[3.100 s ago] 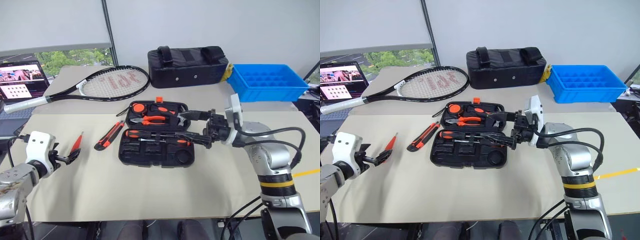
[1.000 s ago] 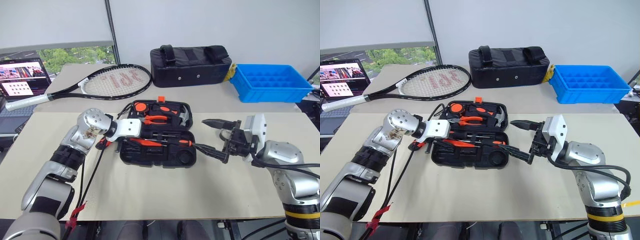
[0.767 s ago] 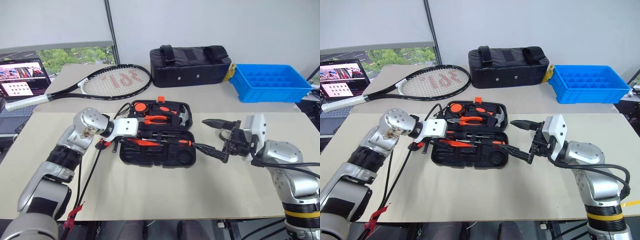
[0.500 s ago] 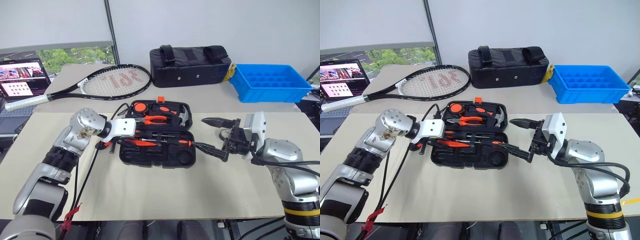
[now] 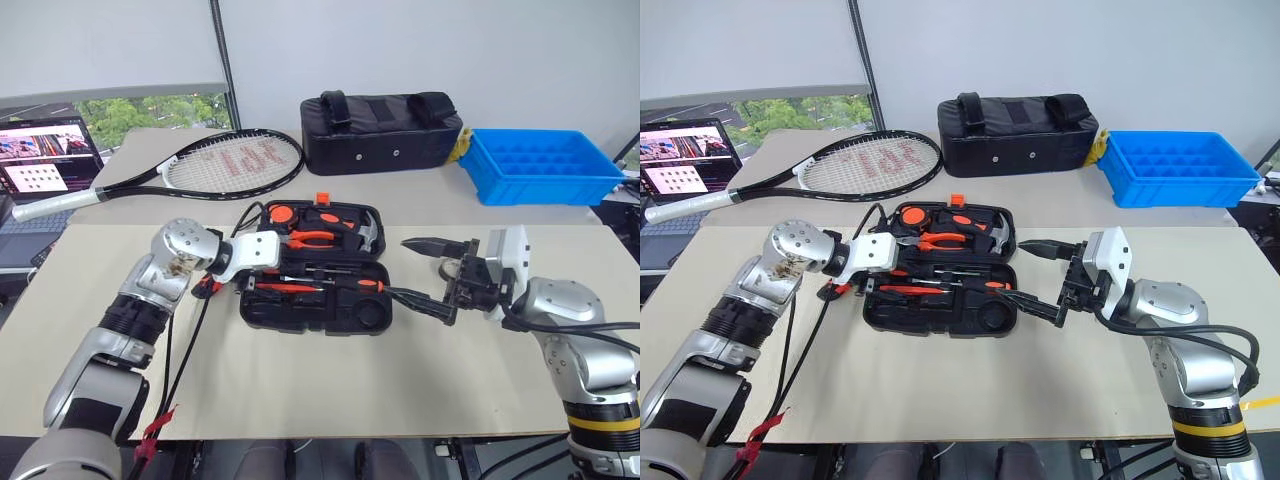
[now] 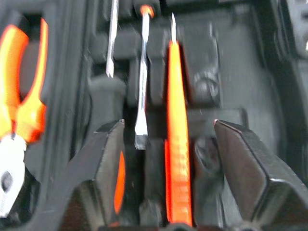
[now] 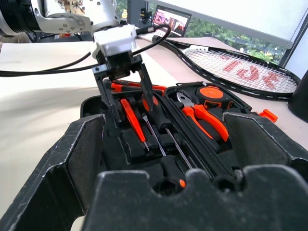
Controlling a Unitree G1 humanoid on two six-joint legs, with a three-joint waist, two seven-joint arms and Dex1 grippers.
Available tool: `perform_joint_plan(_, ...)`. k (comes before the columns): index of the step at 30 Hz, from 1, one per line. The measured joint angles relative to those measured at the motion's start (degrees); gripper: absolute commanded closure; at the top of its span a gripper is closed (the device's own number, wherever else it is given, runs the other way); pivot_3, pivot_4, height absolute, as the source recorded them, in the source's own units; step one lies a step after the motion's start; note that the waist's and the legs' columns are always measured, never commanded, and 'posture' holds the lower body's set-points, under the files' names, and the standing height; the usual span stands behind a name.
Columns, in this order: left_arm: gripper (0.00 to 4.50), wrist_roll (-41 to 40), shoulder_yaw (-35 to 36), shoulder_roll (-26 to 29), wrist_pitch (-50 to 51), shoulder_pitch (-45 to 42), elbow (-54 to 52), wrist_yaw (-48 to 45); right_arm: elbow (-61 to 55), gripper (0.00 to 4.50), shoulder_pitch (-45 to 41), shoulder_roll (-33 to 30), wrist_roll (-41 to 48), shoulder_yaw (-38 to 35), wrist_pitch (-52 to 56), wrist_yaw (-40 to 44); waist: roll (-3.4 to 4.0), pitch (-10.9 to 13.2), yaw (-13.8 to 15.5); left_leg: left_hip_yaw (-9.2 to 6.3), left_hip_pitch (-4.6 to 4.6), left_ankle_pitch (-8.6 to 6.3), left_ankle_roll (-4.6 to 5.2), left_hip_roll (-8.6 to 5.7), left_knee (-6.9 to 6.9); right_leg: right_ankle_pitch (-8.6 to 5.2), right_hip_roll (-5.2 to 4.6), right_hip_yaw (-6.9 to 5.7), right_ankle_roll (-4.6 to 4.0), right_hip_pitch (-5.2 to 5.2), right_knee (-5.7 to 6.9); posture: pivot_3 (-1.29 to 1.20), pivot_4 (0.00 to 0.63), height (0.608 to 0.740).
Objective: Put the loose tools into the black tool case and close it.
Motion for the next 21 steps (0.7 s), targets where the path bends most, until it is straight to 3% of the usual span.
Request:
perform_joint_plan(4, 1.48, -2.0, 2.8, 0.8, 1.8, 0.0, -2.5, -0.1, 0.1, 0.0, 0.0, 0.0, 0.0, 0.0, 0.0, 0.0, 0.0, 0.0, 0.1, 0.0, 0.0, 0.0, 0.0, 0.0, 0.01, 0.0, -0.01, 0.0, 0.0, 0.0, 0.0, 0.0, 0.15, 0.729)
perform_joint_plan(5, 2.0, -3.5, 3.7, 0.4, 2.8, 0.1, -3.6, 0.0, 0.1, 0.0, 0.0, 0.0, 0.0, 0.0, 0.0, 0.0, 0.0, 0.0, 0.1, -0.01, -0.02, 0.0, 0.0, 0.0, 0.02, 0.0, -0.01, 0.0, 0.0, 0.0, 0.0, 0.0, 0.15, 0.729)
perform_joint_plan(6, 2.19, -4.8, 4.6, -0.4, 3.4, 0.2, -4.7, 0.2, 0.1, 0.0, 0.0, 0.0, 0.0, 0.1, 0.0, 0.0, 0.0, 0.0, 0.1, -0.02, -0.02, 0.0, 0.0, 0.0, 0.03, 0.0, -0.03, 0.0, 0.0, 0.01, 0.0, 0.0, 0.15, 0.729)
perform_joint_plan(12, 4.38, -9.8, 5.7, -3.3, 6.6, 5.1, -8.9, 1.1, 0.3, 0.0, 0.0, 0.0, -0.1, 0.5, -0.1, 0.0, 0.01, 0.0, -0.1, -0.03, 0.01, 0.0, 0.0, 0.01, 0.04, 0.0, 0.03, 0.06, 0.0, 0.02, 0.01, 0.0, 0.15, 0.729)
perform_joint_plan(21, 4.44, -4.9, 2.9, -4.8, 1.6, 7.4, 0.5, 4.8, 1.0, 0.0, -0.1, 0.0, -0.1, 1.1, -0.8, 0.0, 0.0, 0.0, 0.1, -0.04, 0.01, 0.0, 0.0, 0.01, 0.08, 0.01, 0.03, 0.06, -0.01, 0.03, 0.02, 0.0, 0.15, 0.729)
